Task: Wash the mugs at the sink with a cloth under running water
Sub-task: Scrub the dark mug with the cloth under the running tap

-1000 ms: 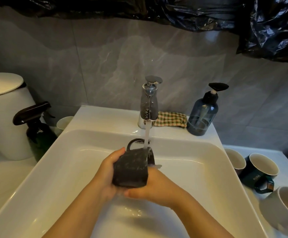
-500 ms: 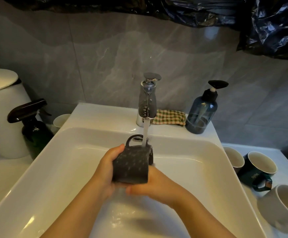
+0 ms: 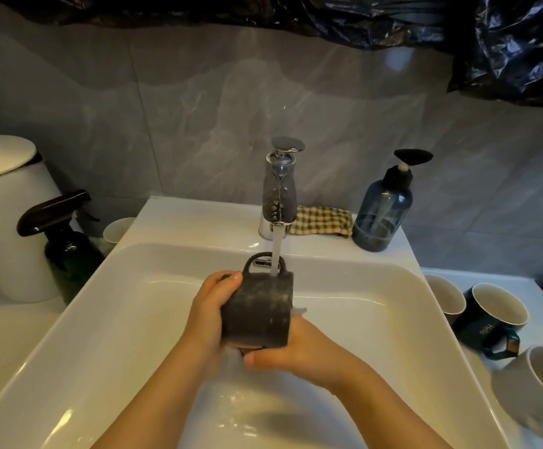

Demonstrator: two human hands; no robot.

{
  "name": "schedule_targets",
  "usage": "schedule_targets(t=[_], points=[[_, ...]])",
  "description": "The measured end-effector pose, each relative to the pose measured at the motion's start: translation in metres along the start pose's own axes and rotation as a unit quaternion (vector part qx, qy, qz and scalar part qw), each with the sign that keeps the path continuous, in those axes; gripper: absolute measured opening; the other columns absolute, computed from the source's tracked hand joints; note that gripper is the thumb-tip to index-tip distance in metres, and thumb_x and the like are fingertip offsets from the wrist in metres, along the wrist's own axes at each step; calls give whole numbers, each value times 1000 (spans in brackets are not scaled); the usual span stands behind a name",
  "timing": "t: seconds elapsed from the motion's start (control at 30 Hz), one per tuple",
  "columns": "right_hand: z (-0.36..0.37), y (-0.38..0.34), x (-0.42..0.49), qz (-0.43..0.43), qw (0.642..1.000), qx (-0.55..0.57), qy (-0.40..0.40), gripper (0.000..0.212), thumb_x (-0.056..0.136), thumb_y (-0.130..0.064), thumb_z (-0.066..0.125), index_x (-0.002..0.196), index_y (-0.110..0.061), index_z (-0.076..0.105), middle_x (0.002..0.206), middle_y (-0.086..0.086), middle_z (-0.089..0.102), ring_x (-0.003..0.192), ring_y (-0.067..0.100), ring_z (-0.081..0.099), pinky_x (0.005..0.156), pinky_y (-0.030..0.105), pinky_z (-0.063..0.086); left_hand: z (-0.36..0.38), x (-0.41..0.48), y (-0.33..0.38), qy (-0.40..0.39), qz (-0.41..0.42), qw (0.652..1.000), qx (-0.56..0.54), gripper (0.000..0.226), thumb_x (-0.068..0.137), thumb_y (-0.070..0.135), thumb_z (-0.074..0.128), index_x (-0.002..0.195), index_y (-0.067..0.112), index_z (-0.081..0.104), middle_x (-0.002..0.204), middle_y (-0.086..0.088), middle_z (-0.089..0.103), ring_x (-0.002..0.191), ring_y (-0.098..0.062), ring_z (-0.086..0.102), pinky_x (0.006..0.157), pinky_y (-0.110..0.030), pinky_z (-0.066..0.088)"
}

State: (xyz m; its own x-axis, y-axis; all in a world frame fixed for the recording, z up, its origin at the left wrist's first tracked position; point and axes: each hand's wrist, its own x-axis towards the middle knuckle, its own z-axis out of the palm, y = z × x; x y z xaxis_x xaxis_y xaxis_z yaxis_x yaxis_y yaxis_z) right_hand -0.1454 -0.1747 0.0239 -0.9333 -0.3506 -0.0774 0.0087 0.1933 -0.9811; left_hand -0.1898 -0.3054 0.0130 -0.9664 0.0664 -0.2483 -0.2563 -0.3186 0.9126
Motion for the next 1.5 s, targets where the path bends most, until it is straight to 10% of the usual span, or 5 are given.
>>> schedule_targets(t=[0.57, 0.8, 1.03, 1.27, 1.5], points=[[2, 4, 0, -27, 994, -98, 38, 42, 72, -10, 71, 107, -32, 63, 105, 3, 68, 96, 16, 65, 87, 43, 54, -3, 0, 2, -25, -12, 1000, -8, 9, 87, 26, 54, 90, 20, 60, 89, -8, 64, 80, -23, 62, 50, -27, 50], [0, -9, 4, 76, 943, 309, 96, 20, 86, -9, 59, 102, -18, 67, 97, 7, 73, 90, 19, 69, 79, 31, 56, 0, -3, 0, -61, 118, 985, 114, 22, 82, 38, 55, 100, 24, 55, 97, -6, 63, 73, -4, 63, 61, -18, 52], [9, 0, 3, 21, 967, -237, 88, 36, 84, -20, 63, 118, -27, 58, 101, -7, 67, 100, 17, 62, 90, 38, 52, 4, -4, 6, -60, -130, 986, -91, 43, 94, 53, 36, 102, 24, 67, 91, -10, 74, 88, -29, 67, 65, -40, 55], [7, -12, 11, 129, 850, 489, 145, 30, 85, -29, 58, 110, -14, 64, 105, 14, 70, 100, 31, 64, 79, 42, 55, 5, -1, -5, -14, 162, 975, 153, 26, 99, 21, 40, 104, 39, 57, 110, 12, 58, 102, -9, 57, 78, -19, 52], [-3, 2, 2, 24, 965, -249, 84, 19, 90, -29, 57, 103, -17, 64, 92, 5, 69, 86, 19, 64, 80, 39, 54, 12, -2, 4, -72, -95, 993, -24, 32, 95, 47, 38, 105, 34, 65, 109, -8, 66, 102, -31, 62, 75, -47, 55]])
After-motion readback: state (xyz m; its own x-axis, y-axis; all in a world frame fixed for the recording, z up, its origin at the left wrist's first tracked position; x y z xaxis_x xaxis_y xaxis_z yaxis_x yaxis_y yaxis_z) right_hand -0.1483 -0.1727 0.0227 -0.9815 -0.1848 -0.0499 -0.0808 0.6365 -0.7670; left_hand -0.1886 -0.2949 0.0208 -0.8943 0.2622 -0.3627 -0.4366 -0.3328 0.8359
